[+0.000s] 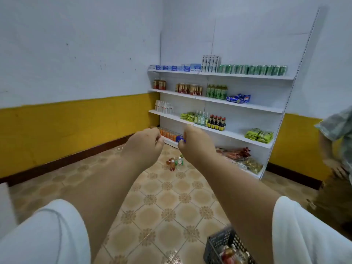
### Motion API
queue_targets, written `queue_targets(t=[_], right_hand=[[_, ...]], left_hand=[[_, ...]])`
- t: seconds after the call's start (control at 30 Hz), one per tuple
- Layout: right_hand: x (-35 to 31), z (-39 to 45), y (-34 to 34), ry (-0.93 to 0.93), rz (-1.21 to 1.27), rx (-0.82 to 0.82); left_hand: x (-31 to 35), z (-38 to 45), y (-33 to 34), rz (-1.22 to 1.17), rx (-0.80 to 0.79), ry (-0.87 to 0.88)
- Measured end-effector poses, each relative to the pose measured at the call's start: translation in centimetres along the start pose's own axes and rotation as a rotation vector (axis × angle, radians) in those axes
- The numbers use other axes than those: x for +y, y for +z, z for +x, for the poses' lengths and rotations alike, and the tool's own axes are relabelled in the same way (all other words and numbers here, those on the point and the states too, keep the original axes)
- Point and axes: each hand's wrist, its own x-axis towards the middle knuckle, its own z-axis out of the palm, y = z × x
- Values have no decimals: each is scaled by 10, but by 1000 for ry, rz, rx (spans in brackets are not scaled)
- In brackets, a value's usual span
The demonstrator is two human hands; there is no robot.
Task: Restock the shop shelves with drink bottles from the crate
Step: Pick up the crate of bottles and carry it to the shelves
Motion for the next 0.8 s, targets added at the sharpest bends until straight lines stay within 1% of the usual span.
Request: queue_targets(t=[0.23,0.43,0.53,0.63,0.8], right_hand=[[78,26,20,109,21,-31],[128,41,51,211,32,-45],[151,48,68,299,51,-25],[176,54,86,405,36,-13],[216,61,96,587,1,32]], left_hand=[[31,34,86,-46,-98,1],[29,62,153,-100,-156,65],[22,81,187,-119,-180,89],[15,100,230,-205,-221,148],[29,130,295,-314,-362,261]])
